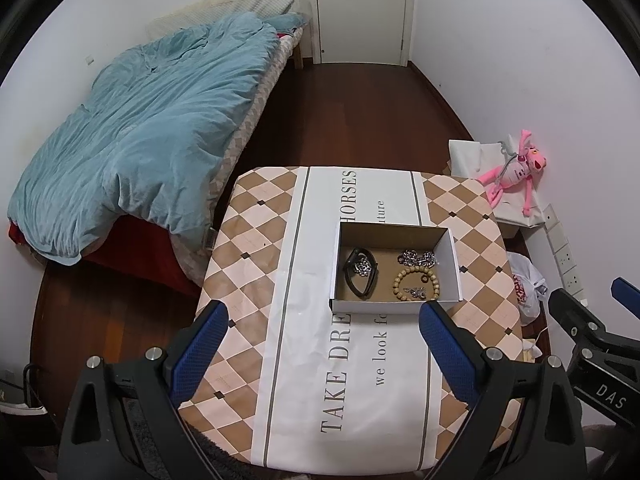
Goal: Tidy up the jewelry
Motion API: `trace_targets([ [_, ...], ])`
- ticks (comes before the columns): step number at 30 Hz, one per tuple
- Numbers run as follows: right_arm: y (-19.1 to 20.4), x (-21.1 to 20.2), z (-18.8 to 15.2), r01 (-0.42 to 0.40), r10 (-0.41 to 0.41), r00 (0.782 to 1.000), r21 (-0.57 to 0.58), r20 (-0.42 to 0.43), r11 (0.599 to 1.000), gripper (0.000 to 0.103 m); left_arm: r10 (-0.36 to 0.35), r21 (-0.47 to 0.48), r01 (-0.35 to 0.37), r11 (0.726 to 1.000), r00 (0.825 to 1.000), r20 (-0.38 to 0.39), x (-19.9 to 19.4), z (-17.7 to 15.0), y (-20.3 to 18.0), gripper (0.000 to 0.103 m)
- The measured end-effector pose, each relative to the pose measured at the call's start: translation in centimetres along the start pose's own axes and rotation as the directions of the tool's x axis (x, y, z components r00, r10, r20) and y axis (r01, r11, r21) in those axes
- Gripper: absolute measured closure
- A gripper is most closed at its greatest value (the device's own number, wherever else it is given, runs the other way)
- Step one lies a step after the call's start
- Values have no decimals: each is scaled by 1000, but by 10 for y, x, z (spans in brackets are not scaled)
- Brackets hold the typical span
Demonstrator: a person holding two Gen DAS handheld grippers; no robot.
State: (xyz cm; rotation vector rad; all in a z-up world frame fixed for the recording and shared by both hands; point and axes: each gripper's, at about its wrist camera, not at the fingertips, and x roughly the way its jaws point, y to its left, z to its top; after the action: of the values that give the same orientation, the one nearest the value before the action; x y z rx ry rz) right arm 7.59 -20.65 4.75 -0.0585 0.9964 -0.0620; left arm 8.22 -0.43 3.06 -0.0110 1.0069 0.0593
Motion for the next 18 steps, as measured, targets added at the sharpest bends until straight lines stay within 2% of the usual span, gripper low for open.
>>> trace_targets([
  [18, 4, 4, -1, -10, 10, 1000, -7, -5, 1000, 0, -11, -5, 11, 1000, 1000, 2, 1, 0, 0, 6],
])
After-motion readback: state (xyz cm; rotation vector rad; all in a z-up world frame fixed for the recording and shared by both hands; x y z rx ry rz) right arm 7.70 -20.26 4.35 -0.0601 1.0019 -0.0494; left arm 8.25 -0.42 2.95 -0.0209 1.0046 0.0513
